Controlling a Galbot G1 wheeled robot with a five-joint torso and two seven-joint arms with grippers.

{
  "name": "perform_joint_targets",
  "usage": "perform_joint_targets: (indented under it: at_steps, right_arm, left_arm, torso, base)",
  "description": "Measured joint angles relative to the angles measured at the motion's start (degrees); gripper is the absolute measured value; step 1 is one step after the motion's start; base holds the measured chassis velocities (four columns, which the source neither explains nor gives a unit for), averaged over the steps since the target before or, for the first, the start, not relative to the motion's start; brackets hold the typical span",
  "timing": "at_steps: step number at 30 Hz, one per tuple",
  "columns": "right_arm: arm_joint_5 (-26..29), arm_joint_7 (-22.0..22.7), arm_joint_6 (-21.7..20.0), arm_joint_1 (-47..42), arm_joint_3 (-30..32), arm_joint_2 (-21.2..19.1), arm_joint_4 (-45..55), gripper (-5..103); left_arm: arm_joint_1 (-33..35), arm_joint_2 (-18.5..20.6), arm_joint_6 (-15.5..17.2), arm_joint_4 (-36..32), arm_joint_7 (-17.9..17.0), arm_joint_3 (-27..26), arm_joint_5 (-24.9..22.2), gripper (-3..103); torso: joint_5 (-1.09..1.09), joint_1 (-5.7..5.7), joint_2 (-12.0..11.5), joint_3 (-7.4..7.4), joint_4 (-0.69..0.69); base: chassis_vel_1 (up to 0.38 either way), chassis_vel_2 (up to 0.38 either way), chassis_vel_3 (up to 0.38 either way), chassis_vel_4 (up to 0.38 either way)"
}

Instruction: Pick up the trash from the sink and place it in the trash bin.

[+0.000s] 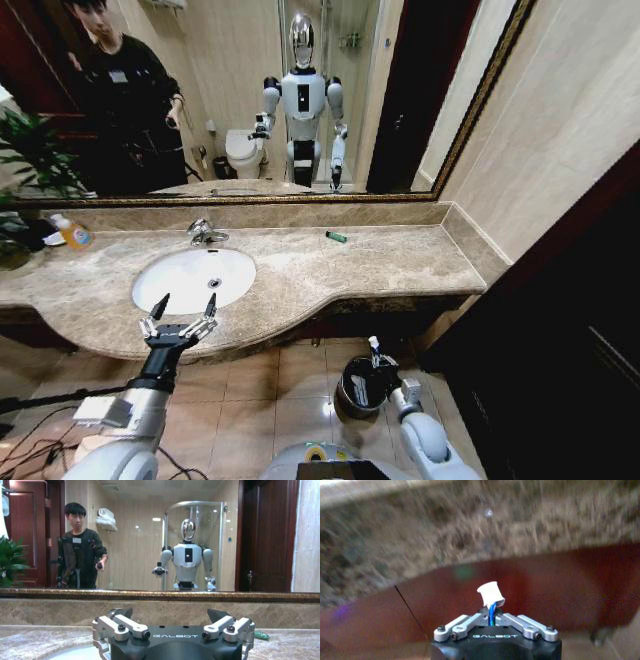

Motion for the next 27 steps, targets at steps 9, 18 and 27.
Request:
perform_joint_targets:
  at_steps: [9,18,27]
  right_arm:
    - [-1.98,0.14,1.43,5.79,0.25,3.30,-14.05,2]
    - [-4.37,0.22,2.56,8.82,0.43,5.90,-20.42,2]
    - [-4.46,0.16,1.67,9.58,0.13,6.54,-19.30,2]
  left_arm:
    - [0.00,0.00,0.00,0.00,0.00,0.00,0.00,100]
    - [0.00,0.00,0.00,0.00,0.00,0.00,0.00,100]
    - [0.00,0.00,0.00,0.00,0.00,0.00,0.00,100]
  torso:
    - [0.00,0.00,0.00,0.00,0.00]
    - [0.00,0.00,0.00,0.00,0.00]
    - [0.00,0.00,0.00,0.00,0.00]
  base:
    - [0.000,0.000,0.000,0.000]
    - [0.000,0.000,0.000,0.000]
    - [0.000,0.000,0.000,0.000]
